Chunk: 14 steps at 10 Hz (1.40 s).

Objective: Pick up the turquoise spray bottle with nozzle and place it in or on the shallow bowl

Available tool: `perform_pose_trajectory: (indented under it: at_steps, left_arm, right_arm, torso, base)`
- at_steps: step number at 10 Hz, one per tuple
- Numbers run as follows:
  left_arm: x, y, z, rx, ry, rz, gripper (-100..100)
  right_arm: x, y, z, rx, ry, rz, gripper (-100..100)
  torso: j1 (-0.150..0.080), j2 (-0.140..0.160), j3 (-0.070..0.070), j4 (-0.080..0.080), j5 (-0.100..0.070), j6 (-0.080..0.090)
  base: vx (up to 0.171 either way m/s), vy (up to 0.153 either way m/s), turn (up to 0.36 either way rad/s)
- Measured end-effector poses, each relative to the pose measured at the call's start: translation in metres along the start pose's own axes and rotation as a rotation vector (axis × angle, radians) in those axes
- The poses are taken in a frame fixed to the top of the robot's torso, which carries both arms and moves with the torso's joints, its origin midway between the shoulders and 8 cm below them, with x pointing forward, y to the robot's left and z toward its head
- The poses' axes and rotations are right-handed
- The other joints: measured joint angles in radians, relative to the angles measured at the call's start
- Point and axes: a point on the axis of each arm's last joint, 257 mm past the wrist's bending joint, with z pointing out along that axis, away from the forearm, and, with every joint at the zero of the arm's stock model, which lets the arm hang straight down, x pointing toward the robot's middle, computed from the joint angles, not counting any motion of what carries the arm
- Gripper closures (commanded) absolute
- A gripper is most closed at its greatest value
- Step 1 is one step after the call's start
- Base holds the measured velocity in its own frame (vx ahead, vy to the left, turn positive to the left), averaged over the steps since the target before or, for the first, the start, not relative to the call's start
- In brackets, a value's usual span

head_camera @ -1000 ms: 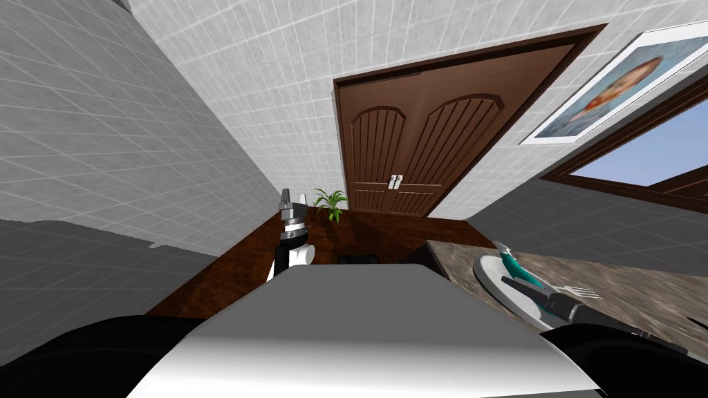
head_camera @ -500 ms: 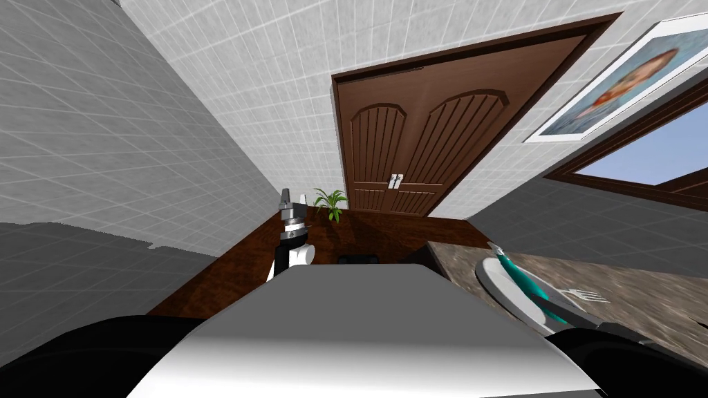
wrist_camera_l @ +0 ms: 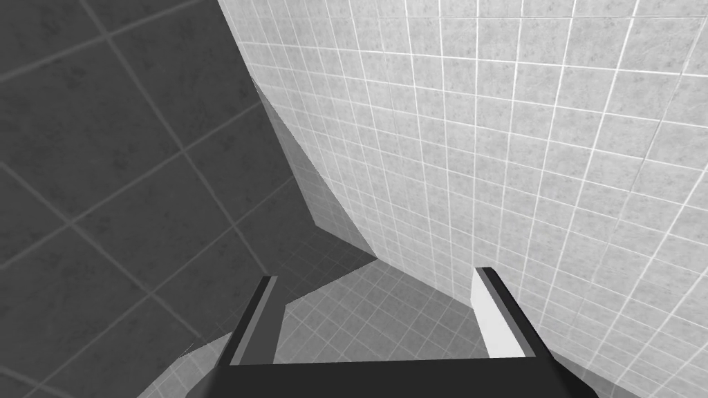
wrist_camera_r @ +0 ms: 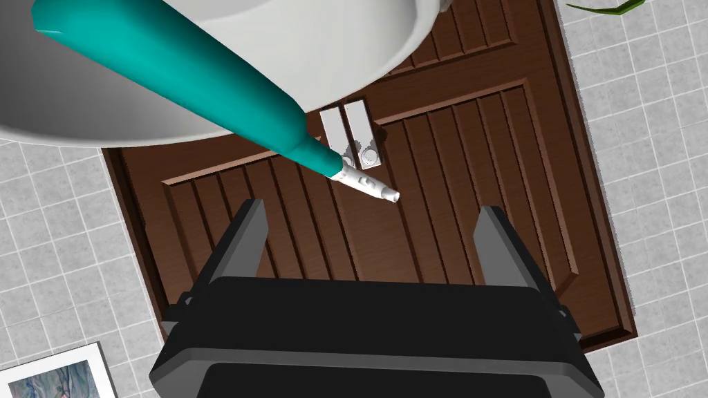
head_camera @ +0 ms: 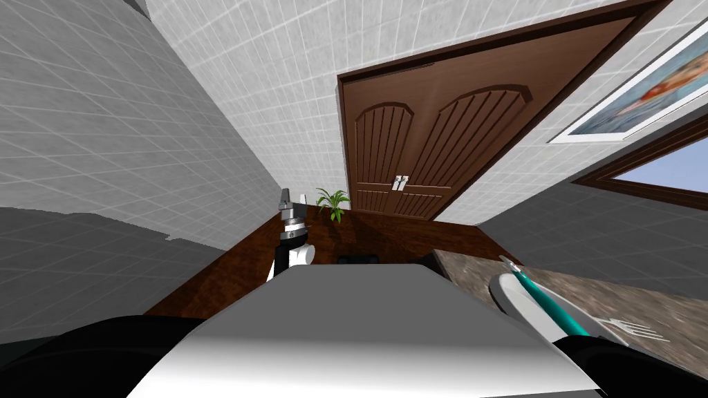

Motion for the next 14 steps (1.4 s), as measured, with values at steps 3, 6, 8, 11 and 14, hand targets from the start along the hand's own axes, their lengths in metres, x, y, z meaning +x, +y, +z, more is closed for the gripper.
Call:
perform_pose_trajectory:
  at_steps: [3, 6, 8, 11, 14]
  left_arm:
    - [0.0, 0.0, 0.0, 0.0, 0.0, 0.0, 0]
    - [0.0, 0.0, 0.0, 0.0, 0.0, 0.0, 0]
    - [0.0, 0.0, 0.0, 0.0, 0.0, 0.0, 0]
    - [0.0, 0.0, 0.0, 0.0, 0.0, 0.0, 0]
    - [0.0, 0.0, 0.0, 0.0, 0.0, 0.0, 0]
  right_arm:
    - [0.002, -0.003, -0.041, 0.075, 0.011, -0.013, -100]
    - [-0.004, -0.003, -0.104, 0.17, -0.006, -0.044, -100]
    - [-0.003, 0.0, -0.122, 0.197, 0.025, -0.044, -100]
    - [-0.013, 0.014, -0.197, 0.31, 0.016, -0.106, -100]
    - [-0.022, 0.022, -0.22, 0.346, 0.039, -0.126, 0]
  torso:
    - [-0.001, -0.001, -0.001, 0.0, 0.0, -0.002]
    - [0.0, 0.0, 0.0, 0.0, 0.0, 0.0]
    - [0.001, 0.002, 0.001, 0.001, 0.0, 0.0]
    - [-0.001, -0.002, -0.001, -0.001, 0.0, 0.0]
    - [0.001, 0.002, 0.001, 0.001, 0.0, 0.0]
  base:
    - [0.057, -0.014, 0.178]
    - [0.021, -0.013, -0.014]
    - [0.027, -0.005, 0.198]
    - [0.058, -0.032, 0.033]
    - [-0.004, 0.006, 0.001]
